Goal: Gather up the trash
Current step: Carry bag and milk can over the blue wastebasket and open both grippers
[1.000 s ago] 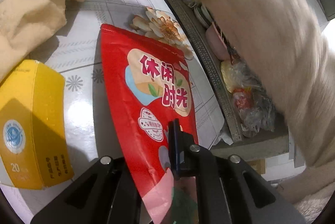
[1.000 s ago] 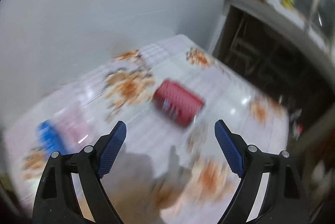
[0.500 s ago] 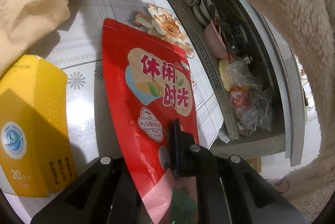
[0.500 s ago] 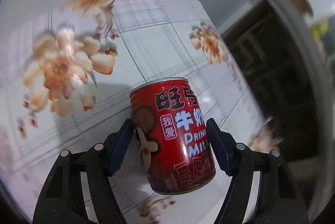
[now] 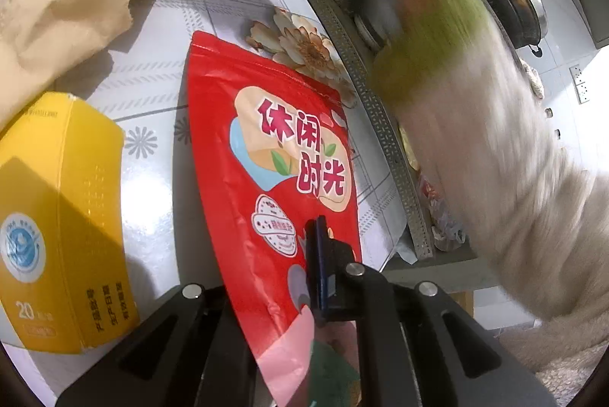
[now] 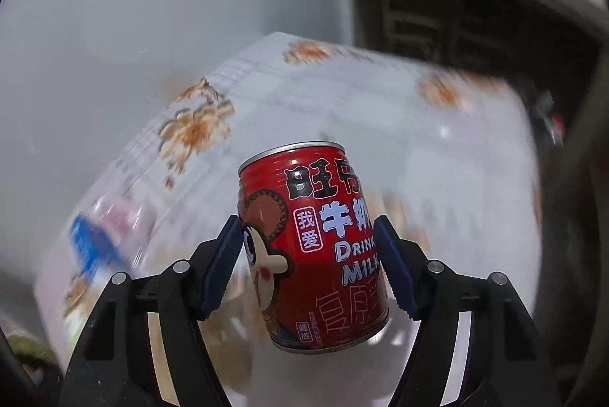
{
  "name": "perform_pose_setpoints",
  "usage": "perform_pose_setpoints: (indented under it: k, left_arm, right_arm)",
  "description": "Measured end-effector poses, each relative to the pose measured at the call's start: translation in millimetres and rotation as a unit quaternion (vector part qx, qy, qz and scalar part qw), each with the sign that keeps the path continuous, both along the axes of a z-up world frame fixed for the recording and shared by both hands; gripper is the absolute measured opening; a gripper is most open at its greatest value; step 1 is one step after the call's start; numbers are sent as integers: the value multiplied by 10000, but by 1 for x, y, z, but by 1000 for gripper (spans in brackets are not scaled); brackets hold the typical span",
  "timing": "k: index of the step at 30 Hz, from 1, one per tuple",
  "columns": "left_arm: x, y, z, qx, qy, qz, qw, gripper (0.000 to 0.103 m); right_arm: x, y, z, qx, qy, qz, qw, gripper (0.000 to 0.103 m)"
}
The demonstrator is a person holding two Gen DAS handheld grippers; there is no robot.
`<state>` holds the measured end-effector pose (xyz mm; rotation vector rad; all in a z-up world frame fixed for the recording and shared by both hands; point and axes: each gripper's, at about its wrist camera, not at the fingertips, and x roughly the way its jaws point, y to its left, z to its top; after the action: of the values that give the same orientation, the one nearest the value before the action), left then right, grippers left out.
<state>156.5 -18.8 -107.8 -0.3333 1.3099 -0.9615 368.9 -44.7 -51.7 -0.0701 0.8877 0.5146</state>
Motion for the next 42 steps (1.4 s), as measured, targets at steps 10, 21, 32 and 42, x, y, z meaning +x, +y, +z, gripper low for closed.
perform_pose_setpoints:
  k: [10,21,32,42]
  left_arm:
    - [-4,-1,2,73,30,211,9997,6]
    - [-5,-25,36,192,-324,72,9993,2]
    - [1,-169,83,227,-1064,-1155,9873,0]
    - [-2,-337,16,1261,-920,-2247,9618,0]
  right_arm:
    - [-118,-114,-29,965,479,-1693,9797,66]
    - [-196,-169,-33,2098,431,-2732,9378,65]
    - [-324,-286,-35,2353,-151,-4664,8526,65]
    - [-367,-359,-135,2830,614,-5932,7511,65]
